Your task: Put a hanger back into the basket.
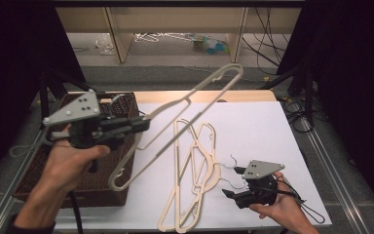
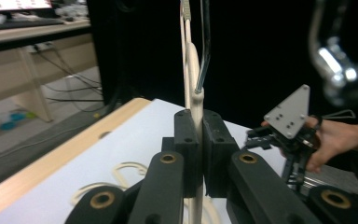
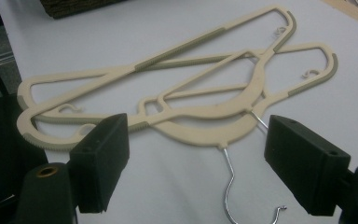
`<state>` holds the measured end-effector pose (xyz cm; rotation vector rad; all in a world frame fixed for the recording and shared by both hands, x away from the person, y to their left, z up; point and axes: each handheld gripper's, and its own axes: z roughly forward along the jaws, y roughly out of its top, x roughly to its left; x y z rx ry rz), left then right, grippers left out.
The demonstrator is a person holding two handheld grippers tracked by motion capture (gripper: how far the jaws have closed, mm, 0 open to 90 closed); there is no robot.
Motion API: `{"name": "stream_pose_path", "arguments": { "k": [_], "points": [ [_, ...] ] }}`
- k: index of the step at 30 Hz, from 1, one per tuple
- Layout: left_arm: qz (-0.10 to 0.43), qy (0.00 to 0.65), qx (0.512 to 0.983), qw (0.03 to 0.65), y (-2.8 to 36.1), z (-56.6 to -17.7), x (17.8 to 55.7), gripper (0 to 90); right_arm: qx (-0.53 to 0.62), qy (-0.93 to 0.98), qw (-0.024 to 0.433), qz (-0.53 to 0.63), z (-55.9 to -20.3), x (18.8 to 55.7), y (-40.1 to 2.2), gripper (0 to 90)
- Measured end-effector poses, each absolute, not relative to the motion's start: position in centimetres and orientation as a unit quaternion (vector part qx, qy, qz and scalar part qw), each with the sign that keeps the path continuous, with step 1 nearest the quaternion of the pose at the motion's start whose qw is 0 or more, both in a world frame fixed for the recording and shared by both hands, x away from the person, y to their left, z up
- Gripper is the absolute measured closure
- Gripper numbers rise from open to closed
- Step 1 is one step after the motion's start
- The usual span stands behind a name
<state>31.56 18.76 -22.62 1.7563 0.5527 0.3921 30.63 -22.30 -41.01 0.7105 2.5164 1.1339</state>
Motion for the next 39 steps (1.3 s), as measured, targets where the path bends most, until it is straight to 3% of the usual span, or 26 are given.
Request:
{"name": "stream_pose_path", "arguments": {
  "k": [7,21,39],
  "points": [
    [0.210,0.274,0.740,0.577,23.5,-22.2,32.5,85.7,0.245,0.874,0.144,0.394,-41.1,30.6,-22.2,23.7],
    [0.274,0.343,0.734,0.519,31.7,-27.7,35.1,85.8,0.249,0.878,0.140,0.385,-41.5,30.7,-22.3,23.7],
    [0.272,0.396,0.748,0.459,36.7,-33.9,36.1,85.8,0.248,0.881,0.134,0.379,-42.0,30.9,-22.5,24.0]
  ]
}}
